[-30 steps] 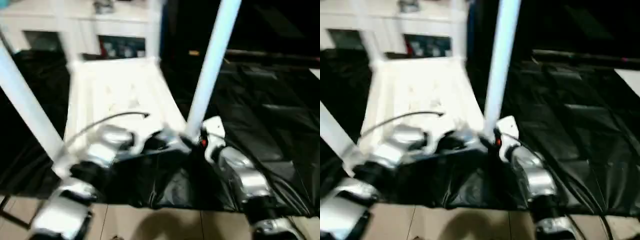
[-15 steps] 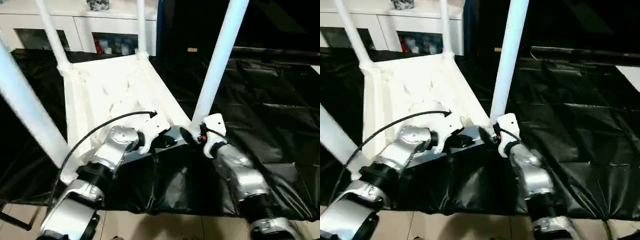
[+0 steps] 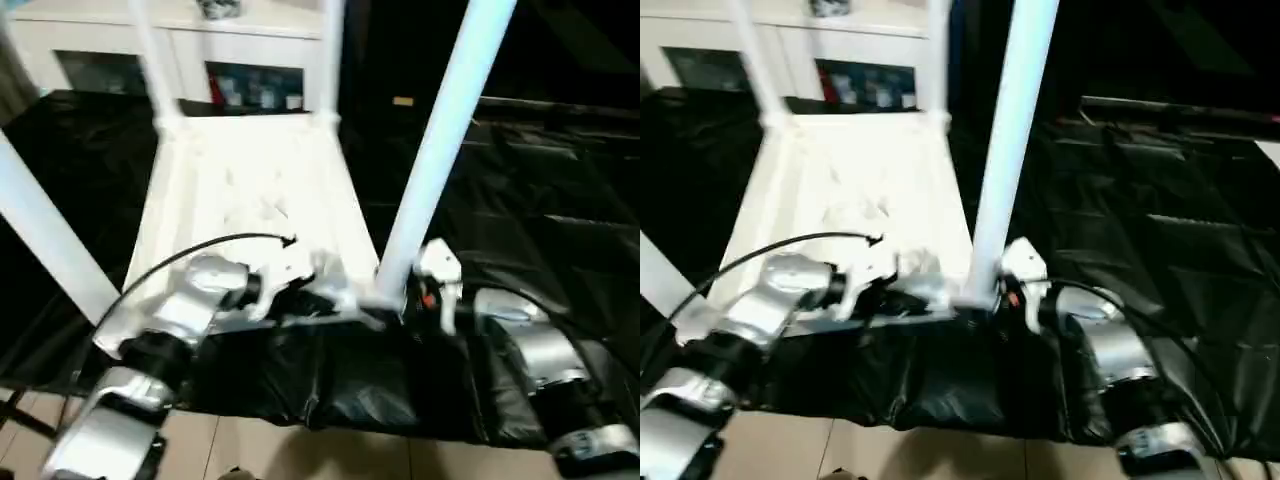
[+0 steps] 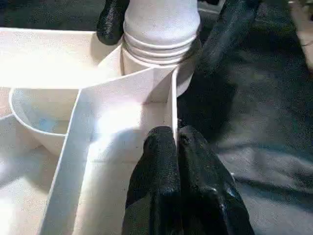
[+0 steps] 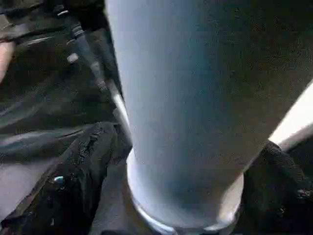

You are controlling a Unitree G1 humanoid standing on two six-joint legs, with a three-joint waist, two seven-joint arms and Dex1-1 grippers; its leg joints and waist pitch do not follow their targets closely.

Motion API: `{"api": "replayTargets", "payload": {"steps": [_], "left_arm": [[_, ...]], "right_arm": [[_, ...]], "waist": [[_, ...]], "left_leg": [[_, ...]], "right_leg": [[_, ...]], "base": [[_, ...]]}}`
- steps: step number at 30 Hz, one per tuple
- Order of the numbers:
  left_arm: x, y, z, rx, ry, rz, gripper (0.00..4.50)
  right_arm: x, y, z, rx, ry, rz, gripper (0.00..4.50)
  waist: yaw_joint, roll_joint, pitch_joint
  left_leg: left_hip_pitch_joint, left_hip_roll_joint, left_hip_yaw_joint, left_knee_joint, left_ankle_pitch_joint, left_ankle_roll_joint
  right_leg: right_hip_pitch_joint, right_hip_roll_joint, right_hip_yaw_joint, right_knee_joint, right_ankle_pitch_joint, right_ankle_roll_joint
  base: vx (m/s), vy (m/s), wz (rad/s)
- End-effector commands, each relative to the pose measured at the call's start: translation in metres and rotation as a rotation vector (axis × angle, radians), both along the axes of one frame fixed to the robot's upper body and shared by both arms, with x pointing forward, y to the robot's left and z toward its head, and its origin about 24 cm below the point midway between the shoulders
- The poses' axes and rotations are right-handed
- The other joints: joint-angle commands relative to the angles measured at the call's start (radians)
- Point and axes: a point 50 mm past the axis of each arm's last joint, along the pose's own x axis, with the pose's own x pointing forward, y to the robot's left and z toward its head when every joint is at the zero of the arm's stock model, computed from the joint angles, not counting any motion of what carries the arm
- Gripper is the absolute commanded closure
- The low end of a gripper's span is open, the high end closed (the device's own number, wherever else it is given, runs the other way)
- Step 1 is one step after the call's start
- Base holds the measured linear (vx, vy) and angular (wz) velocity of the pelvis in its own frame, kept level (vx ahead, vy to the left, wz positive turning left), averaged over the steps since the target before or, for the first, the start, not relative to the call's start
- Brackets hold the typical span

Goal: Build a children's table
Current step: Rotate leg to tighten

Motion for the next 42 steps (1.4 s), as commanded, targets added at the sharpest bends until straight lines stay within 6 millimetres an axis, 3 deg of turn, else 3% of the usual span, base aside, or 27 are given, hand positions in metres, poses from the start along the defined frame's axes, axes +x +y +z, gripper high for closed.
{"api": "replayTargets", "payload": {"steps": [1,5,10,16,19,20,22,23,26,29,34,35,36,38,42], "left_arm": [[-0.007,-0.017,0.004,-0.038,0.001,-0.116,4.5],[-0.008,-0.016,0.006,-0.034,0.02,-0.153,4.5],[-0.007,-0.013,0.008,-0.021,0.034,-0.177,4.5],[0.001,-0.01,0.011,-0.016,-0.005,-0.12,4.5],[0.012,-0.01,0.01,0.004,-0.06,0.014,4.5],[0.015,-0.011,0.01,0.009,-0.077,0.065,4.5],[0.023,-0.013,0.011,0.003,-0.111,0.159,4.5],[0.025,-0.014,0.012,0.0,-0.118,0.183,4.5],[0.032,-0.026,0.011,0.004,-0.154,0.298,4.5],[0.031,-0.038,0.011,-0.007,-0.155,0.338,4.5],[0.028,-0.06,0.007,-0.028,-0.154,0.388,4.5],[0.024,-0.066,0.005,-0.039,-0.144,0.354,4.5],[0.024,-0.066,0.005,-0.039,-0.144,0.354,4.5],[0.022,-0.065,0.004,-0.036,-0.14,0.332,4.5],[0.02,-0.058,0.003,-0.022,-0.132,0.287,4.5]], "right_arm": [[-0.002,0.008,0.001,0.007,0.018,0.08,0.97],[-0.005,0.011,0.0,-0.007,0.034,0.148,1.34],[-0.005,0.016,-0.001,-0.012,0.041,0.193,1.69],[-0.004,0.02,-0.002,0.007,0.043,0.188,1.78],[0.002,0.025,-0.005,0.059,0.007,0.037,1.78],[0.006,0.027,-0.006,0.064,-0.011,-0.042,1.78],[0.013,0.029,-0.009,0.069,-0.028,-0.183,1.78],[0.015,0.03,-0.01,0.069,-0.029,-0.22,1.78],[0.022,0.047,-0.015,0.112,-0.027,-0.452,1.79],[0.022,0.064,-0.018,0.11,-0.027,-0.56,1.79],[0.017,0.091,-0.02,0.065,-0.085,-0.65,1.79],[0.018,0.097,-0.015,0.078,-0.115,-0.654,1.45],[0.018,0.097,-0.015,0.078,-0.115,-0.654,1.24],[0.019,0.096,-0.012,0.091,-0.125,-0.649,1.07],[0.022,0.086,-0.004,0.107,-0.154,-0.63,0.67]], "waist": [[0.001,-0.001,-0.059],[0.005,-0.001,-0.061],[0.004,-0.005,-0.06],[0.004,-0.004,-0.06],[0.004,-0.003,-0.057],[0.0,-0.003,-0.054],[-0.005,-0.003,-0.052],[-0.011,-0.008,-0.052],[-0.018,-0.006,-0.052],[-0.032,-0.01,-0.055],[-0.038,-0.007,-0.055],[-0.037,0.003,-0.054],[-0.038,0.0,-0.054],[-0.038,0.006,-0.057],[-0.041,0.006,-0.058]], "left_leg": [[0.013,0.038,-0.009,-0.06,-0.25,0.048],[0.011,0.036,-0.009,-0.059,-0.232,0.05],[0.01,0.036,-0.01,-0.06,-0.243,0.042],[0.01,0.035,-0.01,-0.059,-0.242,0.041],[0.012,0.034,-0.01,-0.06,-0.263,0.033],[0.014,0.033,-0.014,-0.064,-0.302,0.011],[0.018,0.03,-0.016,-0.065,-0.327,-0.007],[0.016,0.028,-0.021,-0.067,-0.345,-0.016],[0.013,0.029,-0.023,-0.069,-0.336,-0.023],[0.011,0.026,-0.021,-0.067,-0.328,-0.013],[0.011,0.025,-0.017,-0.068,-0.302,-0.008],[0.012,0.023,-0.017,-0.068,-0.312,-0.007],[0.011,0.023,-0.017,-0.069,-0.316,-0.004],[0.011,0.024,-0.018,-0.07,-0.317,-0.001],[0.009,0.025,-0.017,-0.07,-0.304,0.007]], "right_leg": [[0.047,-0.051,0.039,-0.055,-0.223,-0.234],[0.048,-0.05,0.038,-0.051,-0.19,-0.243],[0.048,-0.052,0.038,-0.054,-0.229,-0.234],[0.047,-0.051,0.038,-0.054,-0.232,-0.231],[0.044,-0.052,0.038,-0.059,-0.266,-0.224],[0.039,-0.055,0.039,-0.067,-0.347,-0.201],[0.034,-0.055,0.039,-0.072,-0.4,-0.181],[0.037,-0.057,0.036,-0.078,-0.459,-0.154],[0.036,-0.057,0.038,-0.076,-0.453,-0.146],[0.035,-0.053,0.038,-0.076,-0.415,-0.149],[0.035,-0.049,0.04,-0.073,-0.356,-0.163],[0.035,-0.049,0.04,-0.076,-0.357,-0.163],[0.036,-0.048,0.04,-0.077,-0.357,-0.161],[0.039,-0.046,0.04,-0.073,-0.319,-0.168],[0.043,-0.046,0.04,-0.069,-0.272,-0.182]], "base": [[0.0,0.0,0.0],[0.0,0.0,0.0],[0.0,0.0,0.0],[0.0,0.0,0.0],[0.0,0.0,0.0],[0.0,0.0,0.0],[0.0,0.0,0.0],[0.0,0.0,0.0],[0.0,0.0,0.0],[0.0,0.0,0.0],[0.0,0.0,0.0],[0.0,0.0,0.0],[0.0,0.0,0.0],[0.0,0.0,0.0],[0.0,0.0,0.0]]}}
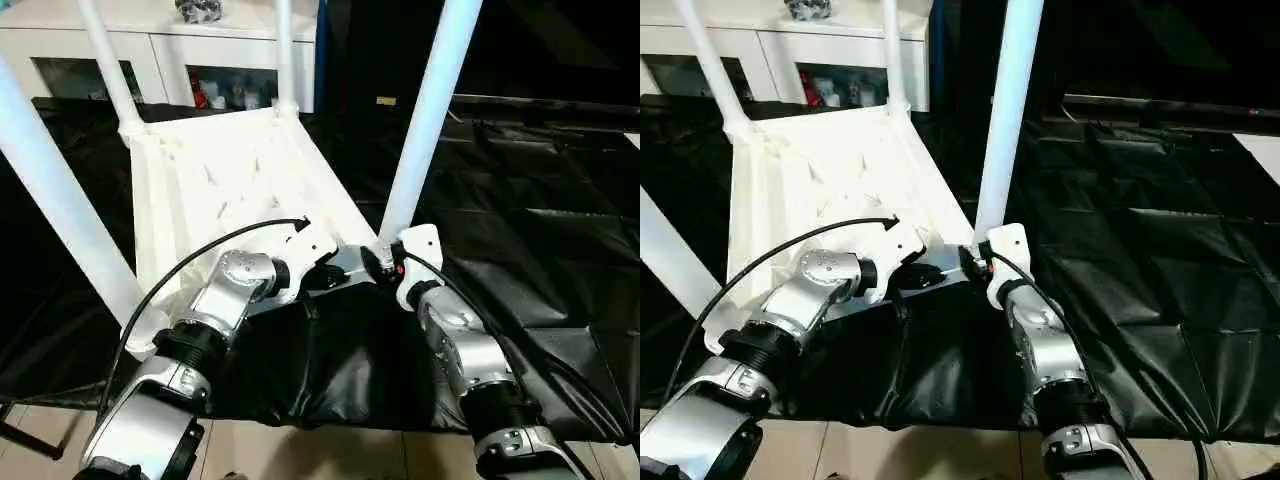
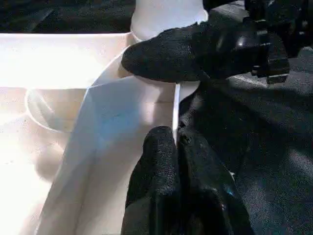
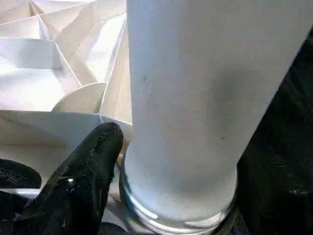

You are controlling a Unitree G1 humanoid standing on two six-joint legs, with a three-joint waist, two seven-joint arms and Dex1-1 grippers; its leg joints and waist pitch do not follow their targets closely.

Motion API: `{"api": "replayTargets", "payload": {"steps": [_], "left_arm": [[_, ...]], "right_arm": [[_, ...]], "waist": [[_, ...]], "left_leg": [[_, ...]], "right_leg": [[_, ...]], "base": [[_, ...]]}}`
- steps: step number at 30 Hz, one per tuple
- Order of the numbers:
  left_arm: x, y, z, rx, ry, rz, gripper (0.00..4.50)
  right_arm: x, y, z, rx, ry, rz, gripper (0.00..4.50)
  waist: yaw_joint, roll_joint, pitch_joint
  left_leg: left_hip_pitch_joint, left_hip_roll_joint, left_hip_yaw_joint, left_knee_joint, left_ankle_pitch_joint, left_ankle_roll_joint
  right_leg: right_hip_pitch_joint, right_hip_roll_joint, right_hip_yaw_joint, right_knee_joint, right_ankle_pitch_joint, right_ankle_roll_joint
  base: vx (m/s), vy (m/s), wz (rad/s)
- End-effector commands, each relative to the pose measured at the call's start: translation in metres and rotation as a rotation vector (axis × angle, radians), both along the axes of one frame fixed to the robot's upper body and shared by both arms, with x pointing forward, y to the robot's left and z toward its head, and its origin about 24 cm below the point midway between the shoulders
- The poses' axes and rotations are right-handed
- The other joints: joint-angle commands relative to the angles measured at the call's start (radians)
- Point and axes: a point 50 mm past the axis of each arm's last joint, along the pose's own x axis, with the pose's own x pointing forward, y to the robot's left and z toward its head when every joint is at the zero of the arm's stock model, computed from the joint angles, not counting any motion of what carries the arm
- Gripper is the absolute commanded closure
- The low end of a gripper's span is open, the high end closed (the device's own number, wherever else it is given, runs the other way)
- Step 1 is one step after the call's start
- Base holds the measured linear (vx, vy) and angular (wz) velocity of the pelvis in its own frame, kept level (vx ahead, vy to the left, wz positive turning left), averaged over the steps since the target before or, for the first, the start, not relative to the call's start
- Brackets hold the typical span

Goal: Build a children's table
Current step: Rotate leg to tighten

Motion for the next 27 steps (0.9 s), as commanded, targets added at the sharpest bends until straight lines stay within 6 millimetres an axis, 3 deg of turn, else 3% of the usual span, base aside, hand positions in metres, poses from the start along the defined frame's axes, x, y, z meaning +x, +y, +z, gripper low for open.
{"api": "replayTargets", "payload": {"steps": [1,2,6,9,12,17,22,23,24,27], "left_arm": [[-0.008,-0.014,0.003,-0.022,-0.002,-0.116,4.5],[-0.008,-0.014,0.003,-0.022,-0.002,-0.116,4.5],[-0.015,0.006,0.004,-0.002,0.028,-0.249,4.5],[-0.018,0.017,0.004,0.01,0.053,-0.301,4.5],[-0.019,0.026,0.003,0.041,0.074,-0.332,4.5],[-0.024,0.036,0.005,0.045,0.118,-0.404,4.5],[-0.027,0.036,0.007,0.026,0.143,-0.438,4.5],[-0.027,0.036,0.007,0.028,0.145,-0.441,4.5],[-0.027,0.037,0.007,0.031,0.145,-0.441,4.5],[-0.026,0.038,0.007,0.042,0.143,-0.443,4.5]], "right_arm": [[-0.004,0.029,0.013,0.021,-0.051,0.233,0.67],[-0.004,0.029,0.013,0.021,-0.051,0.233,0.67],[-0.009,0.002,0.012,-0.012,-0.017,0.435,0.67],[-0.017,-0.01,0.012,-0.027,0.025,0.604,0.67],[-0.025,-0.021,0.008,-0.069,0.072,0.741,0.67],[-0.034,-0.033,0.009,-0.09,0.153,0.946,0.67],[-0.033,-0.032,0.011,-0.083,0.167,0.99,0.94],[-0.034,-0.031,0.01,-0.085,0.174,1.004,0.94],[-0.034,-0.031,0.01,-0.088,0.176,1.011,1.11],[-0.035,-0.03,0.009,-0.098,0.185,1.038,1.3]], "waist": [[0.003,-0.001,-0.059],[0.003,-0.001,-0.059],[0.004,-0.003,-0.063],[0.011,-0.002,-0.063],[0.024,0.0,-0.058],[0.045,-0.006,-0.055],[0.049,-0.009,-0.057],[0.049,-0.02,-0.058],[0.051,-0.015,-0.058],[0.052,-0.017,-0.058]], "left_leg": [[0.003,0.025,-0.016,-0.066,-0.294,0.019],[0.003,0.025,-0.016,-0.066,-0.294,0.019],[-0.002,0.025,-0.011,-0.055,-0.21,0.072],[0.0,0.029,-0.01,-0.053,-0.2,0.091],[0.006,0.034,-0.008,-0.055,-0.238,0.071],[0.012,0.038,-0.008,-0.059,-0.28,0.045],[0.008,0.037,-0.01,-0.059,-0.261,0.036],[0.007,0.037,-0.009,-0.057,-0.25,0.039],[0.007,0.037,-0.009,-0.057,-0.242,0.041],[0.007,0.036,-0.009,-0.057,-0.235,0.041]], "right_leg": [[0.046,-0.048,0.039,-0.07,-0.255,-0.19],[0.046,-0.048,0.039,-0.07,-0.255,-0.19],[0.053,-0.046,0.04,-0.054,-0.115,-0.239],[0.056,-0.048,0.039,-0.049,-0.093,-0.26],[0.05,-0.048,0.038,-0.057,-0.174,-0.252],[0.045,-0.051,0.04,-0.061,-0.256,-0.233],[0.047,-0.053,0.04,-0.058,-0.253,-0.227],[0.047,-0.053,0.039,-0.056,-0.251,-0.226],[0.046,-0.054,0.04,-0.055,-0.249,-0.226],[0.046,-0.053,0.039,-0.054,-0.242,-0.226]], "base": [[0.0,0.0,0.0],[0.0,0.0,0.0],[0.0,0.0,0.0],[0.0,0.0,0.0],[0.0,0.0,0.0],[0.0,0.0,0.0],[0.0,0.0,0.0],[0.0,0.0,0.0],[0.0,0.0,0.0],[0.0,0.0,0.0]]}}
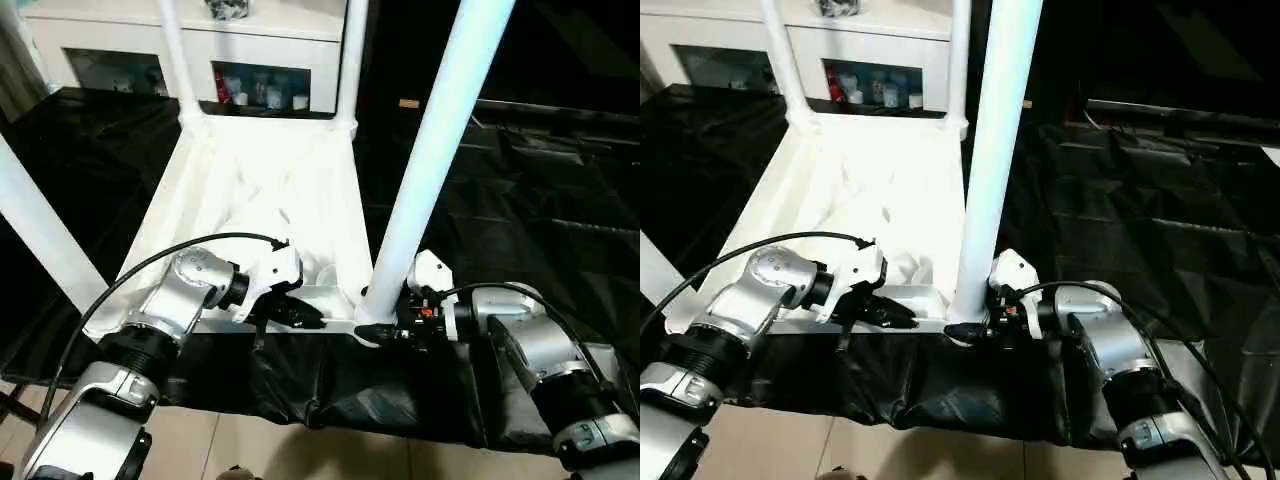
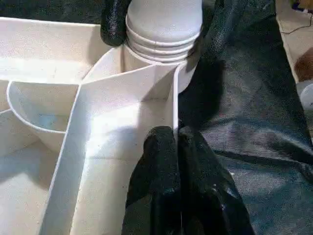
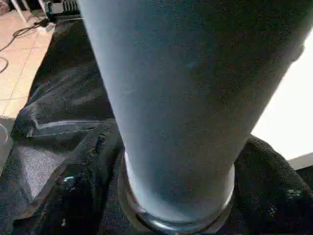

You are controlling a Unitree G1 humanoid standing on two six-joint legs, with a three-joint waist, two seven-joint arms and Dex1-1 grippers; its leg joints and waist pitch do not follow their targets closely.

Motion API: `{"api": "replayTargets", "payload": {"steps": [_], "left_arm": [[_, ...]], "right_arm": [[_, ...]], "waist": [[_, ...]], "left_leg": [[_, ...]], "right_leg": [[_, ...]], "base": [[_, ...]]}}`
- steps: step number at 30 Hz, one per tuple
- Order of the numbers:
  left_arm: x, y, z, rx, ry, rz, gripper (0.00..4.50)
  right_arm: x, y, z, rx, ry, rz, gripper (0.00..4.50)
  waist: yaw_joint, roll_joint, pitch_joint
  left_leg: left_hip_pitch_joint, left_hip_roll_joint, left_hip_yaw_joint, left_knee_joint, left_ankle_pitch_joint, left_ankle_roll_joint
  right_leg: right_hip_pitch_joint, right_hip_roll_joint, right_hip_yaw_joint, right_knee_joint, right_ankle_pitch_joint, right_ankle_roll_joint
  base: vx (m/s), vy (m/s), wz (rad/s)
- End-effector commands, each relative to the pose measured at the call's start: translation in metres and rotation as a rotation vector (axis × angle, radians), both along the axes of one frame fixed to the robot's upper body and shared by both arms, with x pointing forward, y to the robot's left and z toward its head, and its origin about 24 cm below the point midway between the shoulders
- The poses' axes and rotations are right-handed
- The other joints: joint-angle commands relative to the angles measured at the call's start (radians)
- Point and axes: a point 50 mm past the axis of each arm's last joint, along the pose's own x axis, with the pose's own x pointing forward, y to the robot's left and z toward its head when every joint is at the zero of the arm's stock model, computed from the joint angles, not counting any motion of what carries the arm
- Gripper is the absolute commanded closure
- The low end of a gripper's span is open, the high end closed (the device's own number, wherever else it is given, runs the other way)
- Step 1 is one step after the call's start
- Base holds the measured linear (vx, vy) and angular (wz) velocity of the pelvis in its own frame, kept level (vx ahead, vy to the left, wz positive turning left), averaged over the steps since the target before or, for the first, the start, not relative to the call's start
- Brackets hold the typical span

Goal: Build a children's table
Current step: Rotate leg to tighten

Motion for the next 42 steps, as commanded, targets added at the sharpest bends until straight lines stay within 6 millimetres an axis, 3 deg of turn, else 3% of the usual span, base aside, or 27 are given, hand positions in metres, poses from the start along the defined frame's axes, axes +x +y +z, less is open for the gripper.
{"api": "replayTargets", "payload": {"steps": [1,6,8,13,15,18,22,23,24,25,26,27,28,31,32,35,37,39,42], "left_arm": [[-0.002,-0.008,0.001,0.004,-0.01,-0.041,4.5],[-0.002,-0.007,0.001,0.004,-0.009,-0.037,4.5],[-0.002,-0.007,0.0,0.001,-0.012,-0.032,4.5],[0.002,-0.016,-0.001,-0.032,-0.059,0.049,4.5],[0.006,-0.022,-0.001,-0.048,-0.084,0.102,4.5],[0.013,-0.038,0.0,-0.056,-0.121,0.19,4.5],[0.016,-0.058,0.001,-0.063,-0.146,0.249,4.5],[0.016,-0.064,0.002,-0.068,-0.153,0.265,4.5],[0.017,-0.071,0.002,-0.075,-0.164,0.288,4.5],[0.017,-0.071,0.002,-0.075,-0.164,0.288,4.5],[0.013,-0.081,0.0,-0.078,-0.166,0.293,4.5],[0.011,-0.085,-0.001,-0.078,-0.166,0.291,4.5],[0.011,-0.085,-0.001,-0.078,-0.166,0.291,4.5],[0.007,-0.089,-0.003,-0.086,-0.153,0.268,4.5],[0.006,-0.086,-0.002,-0.089,-0.149,0.256,4.5],[0.007,-0.075,-0.001,-0.089,-0.155,0.221,4.5],[0.007,-0.07,-0.001,-0.085,-0.152,0.208,4.5],[0.005,-0.059,0.0,-0.079,-0.142,0.161,4.5],[0.003,-0.047,0.0,-0.071,-0.127,0.111,4.5]], "right_arm": [[-0.006,0.009,-0.006,-0.015,0.034,0.091,1.41],[-0.006,0.011,-0.007,-0.012,0.031,0.093,1.74],[-0.006,0.013,-0.008,0.001,0.034,0.088,1.78],[-0.008,0.018,-0.011,0.085,0.029,-0.02,1.8],[-0.005,0.022,-0.013,0.122,0.013,-0.134,1.81],[0.003,0.031,-0.022,0.121,-0.019,-0.365,1.81],[0.01,0.044,-0.029,0.116,-0.01,-0.595,1.83],[0.011,0.048,-0.031,0.116,-0.006,-0.657,1.83],[0.013,0.055,-0.032,0.117,-0.003,-0.729,1.83],[0.013,0.055,-0.032,0.117,-0.003,-0.729,1.83],[0.016,0.065,-0.03,0.097,-0.038,-0.805,1.83],[0.017,0.068,-0.028,0.088,-0.066,-0.829,1.83],[0.017,0.068,-0.028,0.088,-0.066,-0.829,1.48],[0.017,0.075,-0.023,0.108,-0.09,-0.84,1.13],[0.017,0.076,-0.02,0.13,-0.083,-0.83,0.91],[0.017,0.069,-0.015,0.172,-0.086,-0.792,0.71],[0.018,0.064,-0.013,0.183,-0.085,-0.777,0.71],[0.015,0.052,-0.013,0.171,-0.091,-0.673,0.71],[0.011,0.042,-0.011,0.158,-0.102,-0.528,0.71]], "waist": [[0.0,-0.007,-0.059],[0.003,-0.007,-0.059],[0.002,-0.002,-0.059],[0.005,-0.005,-0.058],[0.005,-0.006,-0.054],[-0.01,-0.01,-0.048],[-0.03,-0.009,-0.047],[-0.035,-0.008,-0.049],[-0.041,0.003,-0.049],[-0.046,-0.002,-0.048],[-0.046,0.008,-0.05],[-0.049,0.004,-0.05],[-0.052,0.003,-0.051],[-0.052,0.004,-0.054],[-0.052,-0.001,-0.056],[-0.049,0.0,-0.058],[-0.046,0.002,-0.062],[-0.042,0.001,-0.066],[-0.039,0.001,-0.066]], "left_leg": [[0.009,0.034,-0.01,-0.06,-0.233,0.04],[0.009,0.033,-0.01,-0.061,-0.244,0.035],[0.009,0.033,-0.01,-0.061,-0.248,0.033],[0.01,0.034,-0.01,-0.061,-0.251,0.033],[0.012,0.033,-0.011,-0.064,-0.281,0.024],[0.015,0.029,-0.02,-0.07,-0.352,-0.012],[0.011,0.025,-0.03,-0.075,-0.387,-0.024],[0.014,0.025,-0.03,-0.074,-0.391,-0.025],[0.016,0.024,-0.03,-0.074,-0.401,-0.027],[0.016,0.023,-0.029,-0.073,-0.405,-0.026],[0.016,0.021,-0.03,-0.073,-0.405,-0.024],[0.016,0.023,-0.028,-0.074,-0.402,-0.025],[0.014,0.022,-0.029,-0.075,-0.402,-0.026],[0.013,0.023,-0.024,-0.074,-0.386,-0.012],[0.011,0.023,-0.023,-0.073,-0.367,-0.005],[0.01,0.023,-0.018,-0.071,-0.321,0.01],[0.004,0.023,-0.017,-0.069,-0.272,0.028],[0.003,0.023,-0.014,-0.063,-0.214,0.049],[0.003,0.024,-0.011,-0.059,-0.177,0.075]], "right_leg": [[0.045,-0.054,0.04,-0.058,-0.24,-0.224],[0.045,-0.054,0.04,-0.06,-0.264,-0.214],[0.044,-0.054,0.041,-0.061,-0.265,-0.214],[0.044,-0.054,0.041,-0.061,-0.263,-0.215],[0.039,-0.055,0.042,-0.068,-0.314,-0.2],[0.031,-0.06,0.04,-0.086,-0.488,-0.138],[0.032,-0.06,0.032,-0.1,-0.571,-0.09],[0.029,-0.059,0.033,-0.1,-0.564,-0.09],[0.025,-0.058,0.033,-0.102,-0.551,-0.096],[0.024,-0.056,0.033,-0.103,-0.544,-0.098],[0.026,-0.055,0.033,-0.1,-0.525,-0.104],[0.024,-0.054,0.035,-0.102,-0.51,-0.107],[0.026,-0.052,0.034,-0.098,-0.489,-0.113],[0.028,-0.05,0.038,-0.092,-0.42,-0.131],[0.032,-0.049,0.039,-0.086,-0.376,-0.145],[0.036,-0.047,0.042,-0.08,-0.296,-0.168],[0.045,-0.049,0.042,-0.07,-0.219,-0.187],[0.052,-0.047,0.041,-0.058,-0.125,-0.219],[0.054,-0.047,0.041,-0.05,-0.056,-0.247]], "base": [[0.0,0.0,0.0],[0.0,0.0,0.0],[0.0,0.0,0.0],[0.0,0.0,0.0],[0.0,0.0,0.0],[0.0,0.0,0.0],[0.0,0.0,0.0],[0.0,0.0,0.0],[0.0,0.0,0.0],[0.0,0.0,0.0],[0.0,0.0,0.0],[0.0,0.0,0.0],[0.0,0.0,0.0],[0.0,0.0,0.0],[0.0,0.0,0.0],[0.0,0.0,0.0],[0.0,0.0,0.0],[0.0,0.0,0.0],[0.0,0.0,0.0]]}}
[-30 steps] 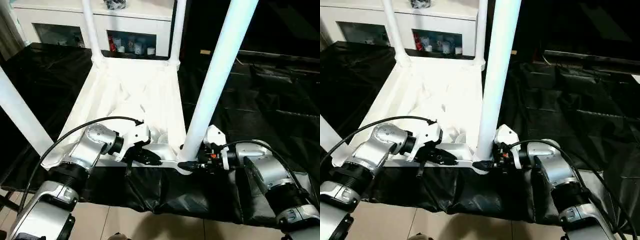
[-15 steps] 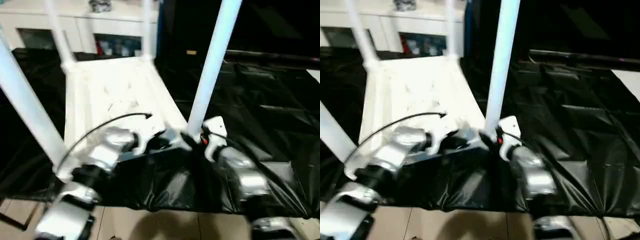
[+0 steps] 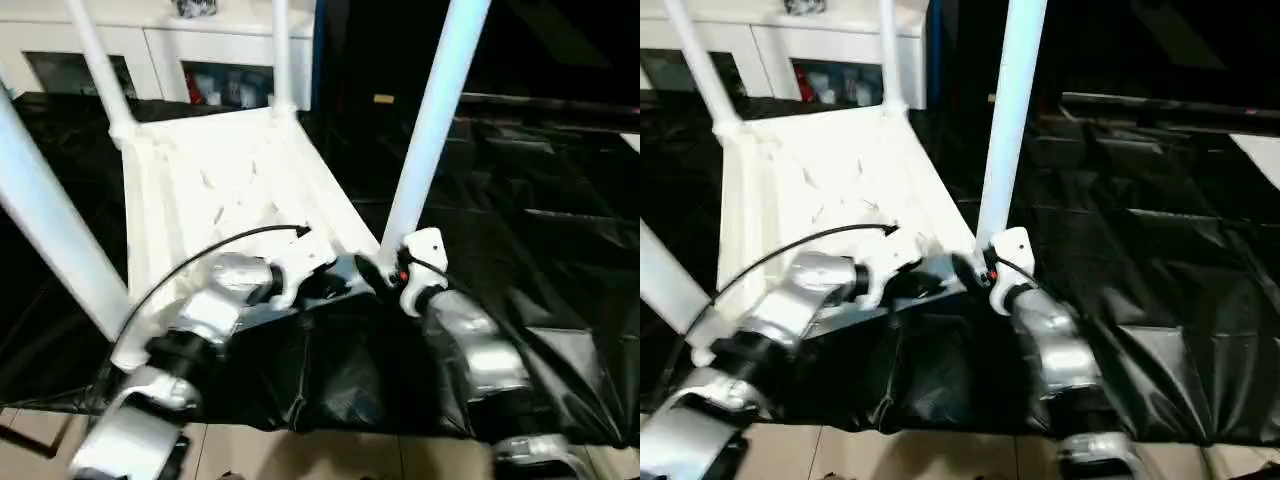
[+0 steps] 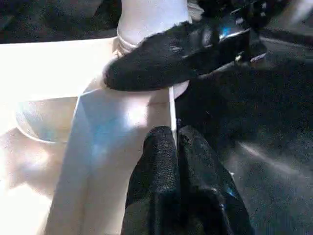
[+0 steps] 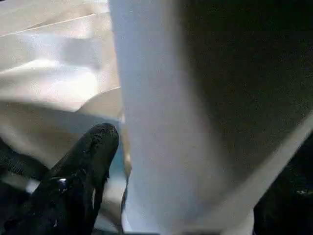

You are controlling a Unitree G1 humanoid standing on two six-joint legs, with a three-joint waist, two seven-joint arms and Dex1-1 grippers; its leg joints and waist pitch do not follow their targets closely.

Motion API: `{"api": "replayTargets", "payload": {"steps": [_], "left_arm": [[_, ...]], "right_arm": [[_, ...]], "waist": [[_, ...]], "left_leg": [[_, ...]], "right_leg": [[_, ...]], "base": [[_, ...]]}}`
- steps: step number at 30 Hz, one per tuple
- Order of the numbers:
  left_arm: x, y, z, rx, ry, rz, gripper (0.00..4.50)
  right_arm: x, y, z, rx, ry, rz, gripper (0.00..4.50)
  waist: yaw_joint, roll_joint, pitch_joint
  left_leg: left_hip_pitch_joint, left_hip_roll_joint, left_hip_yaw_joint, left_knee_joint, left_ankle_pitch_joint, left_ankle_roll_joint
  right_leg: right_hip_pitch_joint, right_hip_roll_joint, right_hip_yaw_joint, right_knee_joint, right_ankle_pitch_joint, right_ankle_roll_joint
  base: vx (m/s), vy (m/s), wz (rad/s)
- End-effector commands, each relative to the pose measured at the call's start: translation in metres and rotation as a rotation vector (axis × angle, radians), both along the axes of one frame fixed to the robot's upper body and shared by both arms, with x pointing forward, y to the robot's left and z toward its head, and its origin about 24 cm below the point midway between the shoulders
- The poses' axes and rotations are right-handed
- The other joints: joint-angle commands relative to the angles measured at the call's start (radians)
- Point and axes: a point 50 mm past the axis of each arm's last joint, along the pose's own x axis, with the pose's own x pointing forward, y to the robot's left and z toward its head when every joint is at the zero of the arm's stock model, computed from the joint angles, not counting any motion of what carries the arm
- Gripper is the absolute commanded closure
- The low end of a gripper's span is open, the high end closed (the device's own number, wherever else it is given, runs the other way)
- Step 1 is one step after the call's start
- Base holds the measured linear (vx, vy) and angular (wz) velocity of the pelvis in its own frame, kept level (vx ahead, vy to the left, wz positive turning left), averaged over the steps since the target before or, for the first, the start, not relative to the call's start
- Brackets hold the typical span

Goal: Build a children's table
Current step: Rotate leg to tighten

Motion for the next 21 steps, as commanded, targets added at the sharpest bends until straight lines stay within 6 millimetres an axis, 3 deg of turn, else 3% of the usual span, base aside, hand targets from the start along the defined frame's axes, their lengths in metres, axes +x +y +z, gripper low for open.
{"api": "replayTargets", "payload": {"steps": [1,5,6,8,10,11,13,16,21], "left_arm": [[-0.008,-0.014,0.003,-0.022,0.001,-0.129,4.5],[-0.008,-0.001,0.003,0.003,0.002,-0.178,4.5],[-0.009,0.0,0.003,0.004,0.007,-0.191,4.5],[-0.01,0.003,0.004,-0.001,0.024,-0.228,4.5],[-0.011,0.004,0.005,-0.007,0.036,-0.242,4.5],[-0.013,0.006,0.005,-0.011,0.059,-0.276,4.5],[-0.014,0.007,0.004,-0.009,0.069,-0.284,4.5],[-0.015,0.008,0.004,-0.016,0.089,-0.308,4.5],[-0.014,0.011,0.006,-0.017,0.101,-0.32,4.5]], "right_arm": [[-0.007,0.015,0.003,0.016,-0.006,0.171,0.71],[-0.016,0.001,0.004,-0.039,0.024,0.44,0.71],[-0.018,-0.002,0.004,-0.049,0.039,0.481,0.71],[-0.021,-0.009,0.005,-0.072,0.073,0.567,0.71],[-0.021,-0.01,0.006,-0.073,0.084,0.6,0.71],[-0.022,-0.011,0.007,-0.072,0.107,0.67,0.71],[-0.023,-0.012,0.008,-0.071,0.114,0.692,0.87],[-0.022,-0.012,0.009,-0.074,0.124,0.733,1.08],[-0.021,-0.01,0.008,-0.099,0.132,0.787,1.49]], "waist": [[0.005,0.003,-0.063],[0.011,0.005,-0.056],[0.014,-0.001,-0.055],[0.024,-0.003,-0.053],[0.033,-0.004,-0.055],[0.036,-0.014,-0.055],[0.038,-0.011,-0.055],[0.043,-0.015,-0.055],[0.047,-0.013,-0.055]], "left_leg": [[0.003,0.025,-0.009,-0.05,-0.184,0.08],[0.012,0.03,-0.009,-0.053,-0.259,0.058],[0.012,0.031,-0.008,-0.053,-0.273,0.056],[0.014,0.034,-0.009,-0.054,-0.279,0.051],[0.014,0.036,-0.007,-0.053,-0.26,0.05],[0.011,0.036,-0.006,-0.051,-0.249,0.051],[0.009,0.036,-0.006,-0.051,-0.242,0.052],[0.009,0.035,-0.006,-0.049,-0.242,0.047],[0.008,0.035,-0.008,-0.05,-0.242,0.039]], "right_leg": [[0.059,-0.05,0.041,-0.049,-0.066,-0.248],[0.052,-0.051,0.042,-0.061,-0.185,-0.238],[0.052,-0.051,0.043,-0.062,-0.211,-0.233],[0.052,-0.052,0.042,-0.063,-0.244,-0.223],[0.05,-0.054,0.044,-0.06,-0.237,-0.222],[0.051,-0.053,0.043,-0.056,-0.228,-0.224],[0.05,-0.054,0.042,-0.054,-0.228,-0.226],[0.049,-0.057,0.043,-0.055,-0.256,-0.219],[0.048,-0.057,0.042,-0.056,-0.267,-0.213]], "base": [[0.0,0.0,0.0],[0.0,0.0,0.0],[0.0,0.0,0.0],[0.0,0.0,0.0],[0.0,0.0,0.0],[0.0,0.0,0.0],[0.0,0.0,0.0],[0.0,0.0,0.0],[0.0,0.0,0.0]]}}
